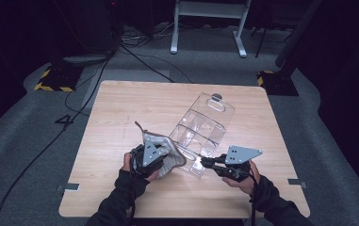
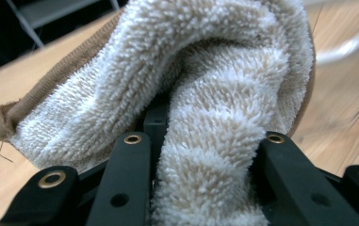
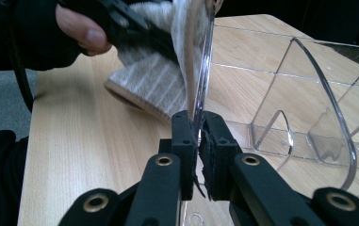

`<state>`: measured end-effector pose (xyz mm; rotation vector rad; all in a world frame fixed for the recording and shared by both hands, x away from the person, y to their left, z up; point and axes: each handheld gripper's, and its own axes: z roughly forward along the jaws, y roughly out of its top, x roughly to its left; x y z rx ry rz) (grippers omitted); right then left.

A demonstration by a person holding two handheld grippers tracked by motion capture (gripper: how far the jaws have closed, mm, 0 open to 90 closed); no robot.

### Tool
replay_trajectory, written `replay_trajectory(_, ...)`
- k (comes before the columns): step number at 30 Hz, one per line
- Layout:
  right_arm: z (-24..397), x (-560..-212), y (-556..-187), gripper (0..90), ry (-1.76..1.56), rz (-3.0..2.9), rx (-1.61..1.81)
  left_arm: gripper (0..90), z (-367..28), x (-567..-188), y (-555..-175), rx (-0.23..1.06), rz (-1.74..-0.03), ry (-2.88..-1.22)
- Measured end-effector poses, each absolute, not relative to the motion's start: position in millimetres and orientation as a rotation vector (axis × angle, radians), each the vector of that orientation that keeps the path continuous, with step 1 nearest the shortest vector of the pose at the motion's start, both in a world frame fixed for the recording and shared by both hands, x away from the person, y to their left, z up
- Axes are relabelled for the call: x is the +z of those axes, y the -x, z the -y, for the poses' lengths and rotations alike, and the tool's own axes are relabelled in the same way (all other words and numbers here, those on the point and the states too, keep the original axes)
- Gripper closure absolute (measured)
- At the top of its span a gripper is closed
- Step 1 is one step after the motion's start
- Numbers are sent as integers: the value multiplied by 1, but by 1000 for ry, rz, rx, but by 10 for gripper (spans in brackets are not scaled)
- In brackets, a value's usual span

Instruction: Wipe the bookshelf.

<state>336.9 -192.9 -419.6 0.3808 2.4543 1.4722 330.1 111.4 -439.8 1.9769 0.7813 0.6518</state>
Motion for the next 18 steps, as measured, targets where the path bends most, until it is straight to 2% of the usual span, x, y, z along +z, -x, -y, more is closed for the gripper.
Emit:
replay_trajectory(6, 193, -420, -337, 845, -387, -2451, 1472, 686, -99, -427, -319, 668, -699, -1942)
replay_trajectory(10, 192, -419, -336, 845, -385, -2448, 1461, 684, -71, -421, -305, 654, -589, -1956)
replay_trajectory(18, 191, -420, -335, 845, -393, -2441, 1458, 681, -39, -443, -294, 593, -474, -2062)
